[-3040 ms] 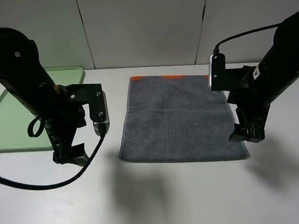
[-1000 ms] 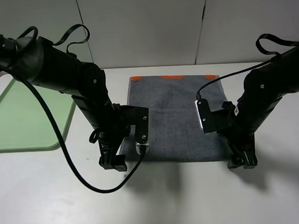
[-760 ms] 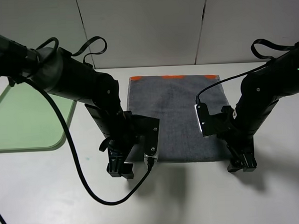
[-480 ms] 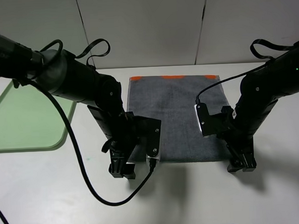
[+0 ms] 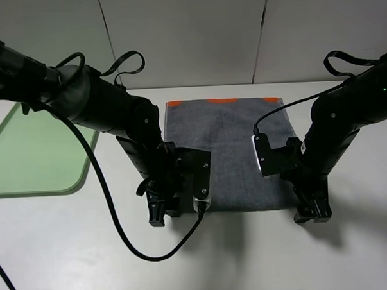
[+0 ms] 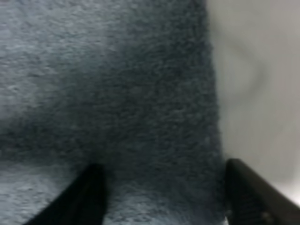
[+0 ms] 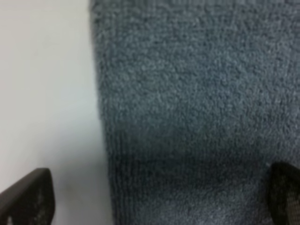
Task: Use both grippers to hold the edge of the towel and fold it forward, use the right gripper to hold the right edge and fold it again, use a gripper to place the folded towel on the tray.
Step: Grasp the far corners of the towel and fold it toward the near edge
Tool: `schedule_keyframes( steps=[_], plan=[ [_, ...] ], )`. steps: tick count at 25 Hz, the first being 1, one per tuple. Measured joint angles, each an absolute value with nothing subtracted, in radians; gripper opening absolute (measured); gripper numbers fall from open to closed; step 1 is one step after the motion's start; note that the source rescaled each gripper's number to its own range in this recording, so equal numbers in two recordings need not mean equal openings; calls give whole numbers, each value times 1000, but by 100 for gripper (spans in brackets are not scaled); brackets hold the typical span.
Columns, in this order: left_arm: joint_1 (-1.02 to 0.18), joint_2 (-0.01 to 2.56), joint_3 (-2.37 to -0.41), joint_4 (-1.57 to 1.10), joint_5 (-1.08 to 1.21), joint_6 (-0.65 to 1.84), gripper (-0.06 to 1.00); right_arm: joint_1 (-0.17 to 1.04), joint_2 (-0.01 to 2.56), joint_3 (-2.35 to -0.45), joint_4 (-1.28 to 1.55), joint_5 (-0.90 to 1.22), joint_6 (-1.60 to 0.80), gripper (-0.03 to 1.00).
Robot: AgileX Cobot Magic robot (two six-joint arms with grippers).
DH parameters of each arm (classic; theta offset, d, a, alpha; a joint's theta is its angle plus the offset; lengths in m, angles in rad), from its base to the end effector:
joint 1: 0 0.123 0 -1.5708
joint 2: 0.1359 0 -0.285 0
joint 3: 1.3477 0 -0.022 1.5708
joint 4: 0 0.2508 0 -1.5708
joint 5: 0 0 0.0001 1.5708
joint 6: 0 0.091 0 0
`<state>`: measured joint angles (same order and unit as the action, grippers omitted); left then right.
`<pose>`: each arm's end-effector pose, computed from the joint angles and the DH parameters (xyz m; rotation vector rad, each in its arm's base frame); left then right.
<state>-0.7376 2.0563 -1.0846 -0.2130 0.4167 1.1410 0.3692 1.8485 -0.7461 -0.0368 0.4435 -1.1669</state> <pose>0.2661 -0.2524 0.0874 2.1408 1.8895 -0.0802 0.2576 0.0981 0.0921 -2.1498 2.1548 -0.0911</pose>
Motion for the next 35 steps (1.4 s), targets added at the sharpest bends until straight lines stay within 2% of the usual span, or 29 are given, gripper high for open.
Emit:
schedule_keyframes(
  steps=[2,5,12,16,18,20,22,35],
  plan=[
    [-738,2057,-1086,-213,412,1141,40,369,1849,-746,-35,443,-1168,98],
    [-738,2058,-1086,-213,406,1141,33,369,1849,-746,-27,441,-1168,88],
    [-738,2059,-1086,-213,401,1141,30,369,1850,-746,-20,390,-1167,57],
    [-738,2059,-1086,-212,399,1141,28,369,1853,-746,-20,362,-1167,36],
    [-738,2060,-1086,-210,392,1141,21,369,1854,-746,-20,350,-1167,25],
    [-738,2060,-1089,-209,389,1141,7,369,1855,-746,-22,336,-1167,10],
    [-738,2060,-1089,-211,389,1141,2,369,1856,-746,-24,332,-1162,0],
    [-738,2058,-1089,-211,392,1141,0,369,1856,-746,-21,336,-1061,0]
  ],
)
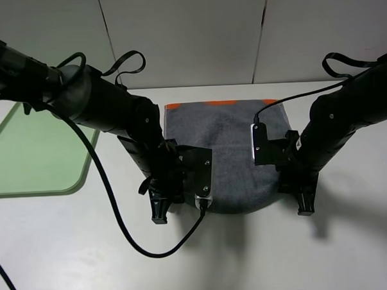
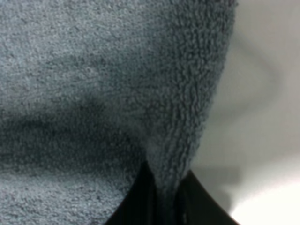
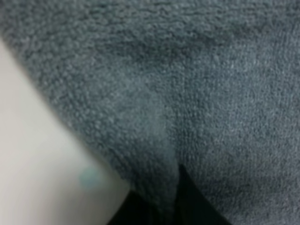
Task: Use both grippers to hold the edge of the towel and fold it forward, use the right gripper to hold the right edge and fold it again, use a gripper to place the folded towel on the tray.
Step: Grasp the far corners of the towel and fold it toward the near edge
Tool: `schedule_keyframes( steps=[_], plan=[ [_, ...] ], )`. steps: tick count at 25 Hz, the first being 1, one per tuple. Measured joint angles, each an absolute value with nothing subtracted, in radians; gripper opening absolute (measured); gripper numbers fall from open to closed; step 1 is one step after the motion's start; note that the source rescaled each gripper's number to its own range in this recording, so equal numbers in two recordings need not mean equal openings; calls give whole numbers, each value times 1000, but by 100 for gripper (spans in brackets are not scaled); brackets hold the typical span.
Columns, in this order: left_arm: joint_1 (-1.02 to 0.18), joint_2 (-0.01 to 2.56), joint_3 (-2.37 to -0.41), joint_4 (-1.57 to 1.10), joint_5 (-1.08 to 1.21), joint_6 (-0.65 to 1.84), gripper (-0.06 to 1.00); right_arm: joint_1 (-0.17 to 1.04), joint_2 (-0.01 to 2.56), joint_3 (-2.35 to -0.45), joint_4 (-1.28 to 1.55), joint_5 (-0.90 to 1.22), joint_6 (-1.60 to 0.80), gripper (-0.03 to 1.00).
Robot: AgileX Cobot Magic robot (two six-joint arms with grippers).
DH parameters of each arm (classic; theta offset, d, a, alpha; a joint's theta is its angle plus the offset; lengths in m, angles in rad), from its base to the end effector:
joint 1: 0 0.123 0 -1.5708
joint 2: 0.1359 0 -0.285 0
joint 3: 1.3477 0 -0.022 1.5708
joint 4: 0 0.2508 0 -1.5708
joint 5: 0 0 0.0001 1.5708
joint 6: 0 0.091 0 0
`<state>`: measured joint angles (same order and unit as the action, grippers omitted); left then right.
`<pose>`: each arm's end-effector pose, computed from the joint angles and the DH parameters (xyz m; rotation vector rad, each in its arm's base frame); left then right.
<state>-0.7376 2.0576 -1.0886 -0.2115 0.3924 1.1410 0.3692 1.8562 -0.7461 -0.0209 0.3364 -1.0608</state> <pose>0.2687 -0.2541 0.0883 2.1214 1.8729 -0.0682 0.2660 0.1023 0.0915 -1.9507 2.2041 -0.1183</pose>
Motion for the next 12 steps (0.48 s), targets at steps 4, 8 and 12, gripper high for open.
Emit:
schedule_keyframes(
  steps=[4,8,12],
  plan=[
    [-739,2046,-1084,-211,419,1141,0,369,1856,-748,-20,359,-1051,0],
    [-741,2027,-1082,-213,457,1141,0,372,1853,-749,-16,417,-1009,0],
    [-741,1998,-1077,-213,492,1141,0,376,1824,-747,-6,472,-970,0]
  ],
)
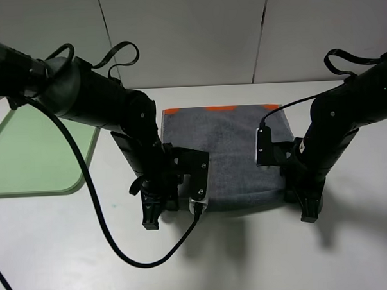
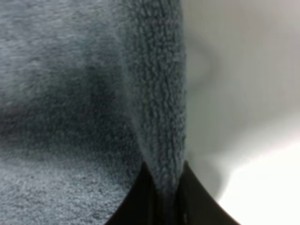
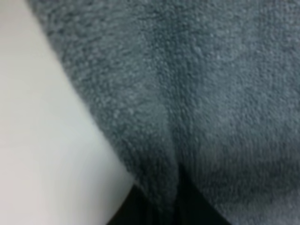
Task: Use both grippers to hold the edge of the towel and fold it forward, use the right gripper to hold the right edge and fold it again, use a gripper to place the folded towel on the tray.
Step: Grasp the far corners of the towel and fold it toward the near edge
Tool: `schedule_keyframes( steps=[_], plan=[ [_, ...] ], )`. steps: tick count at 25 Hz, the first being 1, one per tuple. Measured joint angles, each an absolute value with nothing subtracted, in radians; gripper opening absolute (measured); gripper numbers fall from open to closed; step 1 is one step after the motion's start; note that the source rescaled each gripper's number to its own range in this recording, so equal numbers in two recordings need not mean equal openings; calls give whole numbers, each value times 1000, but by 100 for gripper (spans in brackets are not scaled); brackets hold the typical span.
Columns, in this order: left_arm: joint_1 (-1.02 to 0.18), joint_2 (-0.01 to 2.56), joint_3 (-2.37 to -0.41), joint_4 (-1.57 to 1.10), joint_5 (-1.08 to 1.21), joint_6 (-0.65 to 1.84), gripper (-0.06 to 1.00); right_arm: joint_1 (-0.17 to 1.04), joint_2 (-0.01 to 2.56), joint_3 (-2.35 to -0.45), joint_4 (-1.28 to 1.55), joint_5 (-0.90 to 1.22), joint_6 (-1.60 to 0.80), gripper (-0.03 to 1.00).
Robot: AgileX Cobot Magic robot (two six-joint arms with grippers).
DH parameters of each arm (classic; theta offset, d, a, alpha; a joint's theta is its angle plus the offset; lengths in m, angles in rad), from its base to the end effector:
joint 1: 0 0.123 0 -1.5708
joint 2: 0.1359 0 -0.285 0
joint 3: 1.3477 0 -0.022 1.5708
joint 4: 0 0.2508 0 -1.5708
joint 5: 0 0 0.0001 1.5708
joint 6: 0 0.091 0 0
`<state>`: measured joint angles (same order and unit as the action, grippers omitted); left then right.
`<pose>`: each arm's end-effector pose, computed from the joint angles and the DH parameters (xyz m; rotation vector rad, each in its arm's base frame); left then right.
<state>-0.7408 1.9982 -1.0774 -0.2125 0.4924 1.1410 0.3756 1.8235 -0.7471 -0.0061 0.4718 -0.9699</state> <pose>0.2593 -0.2495 0.1054 2.1675 1.8913 -0.1040 0.2550 0.1003 0.0988 -1.8988 2.3703 -0.0533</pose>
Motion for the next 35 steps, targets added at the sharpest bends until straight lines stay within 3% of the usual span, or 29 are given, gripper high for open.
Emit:
schedule_keyframes(
  steps=[19,35],
  plan=[
    [-741,1763,-1077,-205,768,1084,0,614,1589,-746,0,692,-772,0],
    [-743,1681,-1077,-77,899,1014,0,625,1468,-761,13,768,-657,0]
  ],
)
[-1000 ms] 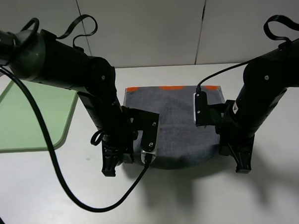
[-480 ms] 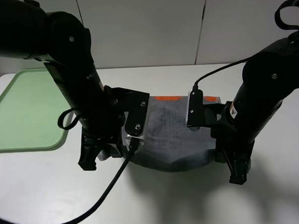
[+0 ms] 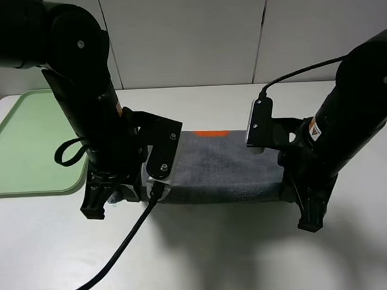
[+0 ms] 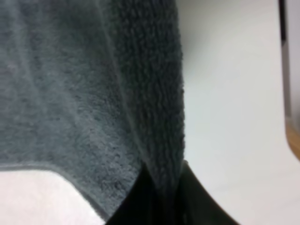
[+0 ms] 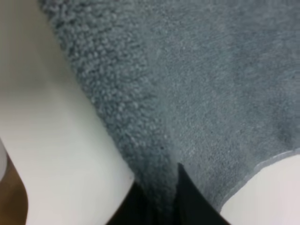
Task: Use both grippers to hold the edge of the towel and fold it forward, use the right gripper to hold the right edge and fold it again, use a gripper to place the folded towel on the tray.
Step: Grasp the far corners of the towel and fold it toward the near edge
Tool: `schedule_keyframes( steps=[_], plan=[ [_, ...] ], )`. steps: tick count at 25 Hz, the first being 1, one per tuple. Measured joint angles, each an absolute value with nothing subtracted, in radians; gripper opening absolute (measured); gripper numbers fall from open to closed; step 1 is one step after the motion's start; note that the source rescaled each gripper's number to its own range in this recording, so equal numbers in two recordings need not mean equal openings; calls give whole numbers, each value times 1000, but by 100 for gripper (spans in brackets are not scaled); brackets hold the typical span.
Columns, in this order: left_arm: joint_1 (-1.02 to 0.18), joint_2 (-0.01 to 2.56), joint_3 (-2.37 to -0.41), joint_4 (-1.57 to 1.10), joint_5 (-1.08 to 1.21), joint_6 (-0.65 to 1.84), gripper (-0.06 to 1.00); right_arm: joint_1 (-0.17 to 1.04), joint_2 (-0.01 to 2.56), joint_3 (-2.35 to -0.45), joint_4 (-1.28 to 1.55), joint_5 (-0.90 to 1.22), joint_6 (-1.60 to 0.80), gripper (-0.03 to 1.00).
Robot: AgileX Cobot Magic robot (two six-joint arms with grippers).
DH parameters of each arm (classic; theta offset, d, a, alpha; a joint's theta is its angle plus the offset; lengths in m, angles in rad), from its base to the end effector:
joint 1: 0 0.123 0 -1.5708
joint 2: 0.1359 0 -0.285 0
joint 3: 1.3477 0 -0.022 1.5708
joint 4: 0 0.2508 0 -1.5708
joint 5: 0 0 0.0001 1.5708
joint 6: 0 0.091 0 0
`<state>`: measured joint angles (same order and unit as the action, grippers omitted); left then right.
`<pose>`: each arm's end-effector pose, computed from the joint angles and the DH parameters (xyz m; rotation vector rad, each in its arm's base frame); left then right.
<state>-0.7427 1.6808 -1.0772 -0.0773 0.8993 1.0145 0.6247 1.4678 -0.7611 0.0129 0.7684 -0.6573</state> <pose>0.2264 -0.2153 0.2050 2.2513 1.9504 -0.0635 0.1965 0.1427 0.1906 -1.7592 2.3787 0.0101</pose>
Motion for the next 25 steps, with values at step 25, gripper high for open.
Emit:
schedule_keyframes(
  steps=[25],
  plan=[
    [-615,1682,-1076,-54,530,1009,0,514,1519,-846,-90,524,-657,0]
  ],
)
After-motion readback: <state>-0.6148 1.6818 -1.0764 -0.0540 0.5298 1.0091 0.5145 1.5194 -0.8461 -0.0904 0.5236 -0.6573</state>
